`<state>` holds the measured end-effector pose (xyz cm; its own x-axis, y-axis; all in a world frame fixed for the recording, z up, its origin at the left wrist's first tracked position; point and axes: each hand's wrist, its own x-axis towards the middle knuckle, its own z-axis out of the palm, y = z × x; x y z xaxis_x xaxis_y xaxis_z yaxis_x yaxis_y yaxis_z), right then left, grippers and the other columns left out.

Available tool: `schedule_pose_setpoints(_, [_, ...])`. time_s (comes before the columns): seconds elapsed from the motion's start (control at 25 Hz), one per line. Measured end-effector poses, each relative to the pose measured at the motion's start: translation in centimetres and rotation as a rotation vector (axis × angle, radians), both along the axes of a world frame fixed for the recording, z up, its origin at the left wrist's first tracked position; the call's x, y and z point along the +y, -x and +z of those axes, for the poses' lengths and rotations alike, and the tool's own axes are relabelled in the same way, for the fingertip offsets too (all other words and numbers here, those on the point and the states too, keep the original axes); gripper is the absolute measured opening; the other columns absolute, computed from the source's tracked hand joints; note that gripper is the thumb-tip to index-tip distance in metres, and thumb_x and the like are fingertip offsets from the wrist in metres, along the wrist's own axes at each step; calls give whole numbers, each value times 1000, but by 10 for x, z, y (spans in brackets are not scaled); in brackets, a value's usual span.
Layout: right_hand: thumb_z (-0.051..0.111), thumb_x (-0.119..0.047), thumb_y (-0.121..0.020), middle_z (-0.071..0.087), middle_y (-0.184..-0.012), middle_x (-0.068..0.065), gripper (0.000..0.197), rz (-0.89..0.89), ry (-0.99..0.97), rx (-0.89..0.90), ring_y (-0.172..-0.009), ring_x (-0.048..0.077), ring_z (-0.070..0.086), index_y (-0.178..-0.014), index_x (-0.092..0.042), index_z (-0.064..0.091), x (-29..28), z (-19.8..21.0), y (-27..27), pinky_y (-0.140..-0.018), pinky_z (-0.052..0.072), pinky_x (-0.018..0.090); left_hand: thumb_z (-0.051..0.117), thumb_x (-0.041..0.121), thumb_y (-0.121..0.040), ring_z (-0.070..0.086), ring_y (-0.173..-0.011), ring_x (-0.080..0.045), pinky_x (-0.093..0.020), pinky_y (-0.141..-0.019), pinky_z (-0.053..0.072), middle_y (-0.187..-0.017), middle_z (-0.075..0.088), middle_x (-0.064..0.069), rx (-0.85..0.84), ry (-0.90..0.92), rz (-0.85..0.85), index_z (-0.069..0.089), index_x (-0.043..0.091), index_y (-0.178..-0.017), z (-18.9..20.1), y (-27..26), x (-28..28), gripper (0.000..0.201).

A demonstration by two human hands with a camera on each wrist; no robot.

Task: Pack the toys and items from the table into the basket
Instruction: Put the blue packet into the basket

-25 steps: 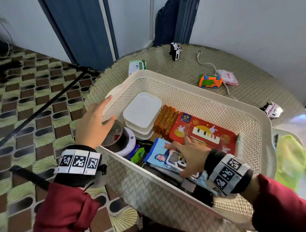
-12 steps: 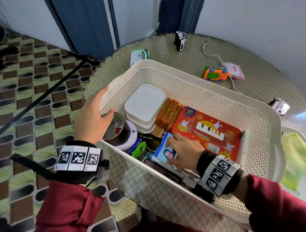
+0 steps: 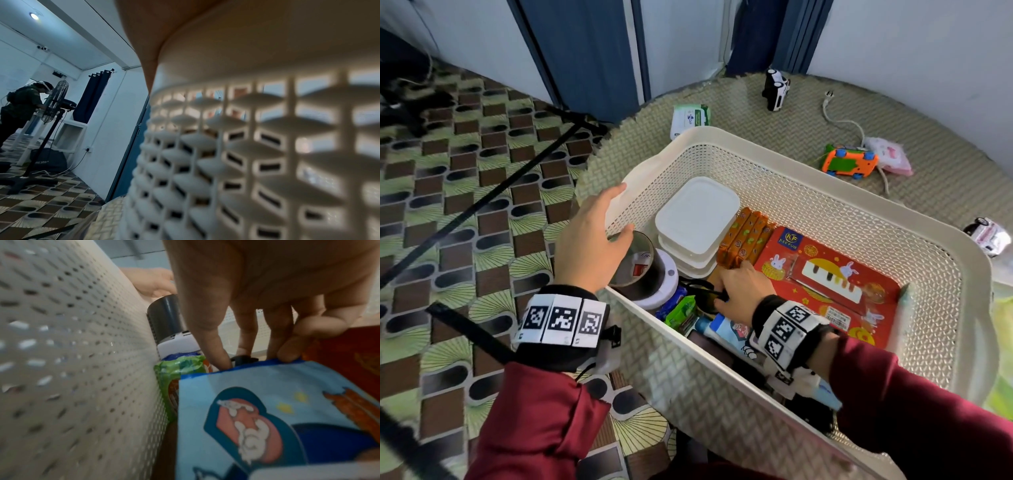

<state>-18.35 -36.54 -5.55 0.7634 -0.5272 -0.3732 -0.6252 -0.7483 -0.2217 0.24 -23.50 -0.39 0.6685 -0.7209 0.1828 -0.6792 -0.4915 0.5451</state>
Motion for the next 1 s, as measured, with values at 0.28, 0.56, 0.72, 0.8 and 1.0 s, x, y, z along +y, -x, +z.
schedule_pose_setpoints(0.28, [72, -15, -77, 58, -80, -2, 26, -172, -340, -471, -72, 11, 55, -98, -16, 56, 1, -6, -9, -67, 45, 22, 62, 21, -89, 54, -113, -24, -40, -83, 47, -132, 54, 1, 15, -10, 23, 45, 27, -138, 1, 2, 0, 52])
schedule_pose_setpoints(0.56, [70, -6, -77, 62, -80, 3, 30, -215, -395, -601, -64, 9, 59, -105, -14, 60, 7, -8, -13, -66, 51, 21, 62, 18, -88, 57, -105, -25, -39, -79, 49, -129, 57, 2, 26, 18, 33, 48, 27, -135, 2, 2, 0, 51])
schedule_pose_setpoints(0.72, [73, -8, -79, 63, -86, 6, 35, -342, -474, -673, -66, 13, 63, -110, -14, 57, 14, -10, -23, -67, 56, 25, 62, 18, -88, 59, -97, -25, -35, -74, 46, -128, 58, 2, 22, 8, 42, 48, 27, -135, 2, 2, 0, 50])
schedule_pose_setpoints(0.8, [74, -8, -78, 63, -86, 7, 34, -406, -534, -706, -64, 20, 67, -107, -13, 56, 16, -10, -26, -62, 57, 28, 62, 18, -87, 59, -97, -25, -34, -74, 46, -129, 58, 3, 15, 10, 43, 49, 27, -134, 1, 2, 0, 50])
schedule_pose_setpoints(1.0, [81, -19, -71, 67, -75, 1, 32, -365, -451, -614, -63, 16, 63, -95, -18, 61, 1, -10, -40, -64, 54, 27, 61, 19, -88, 58, -105, -22, -39, -81, 50, -132, 56, 6, 21, 5, 50, 48, 29, -134, 1, 2, -1, 49])
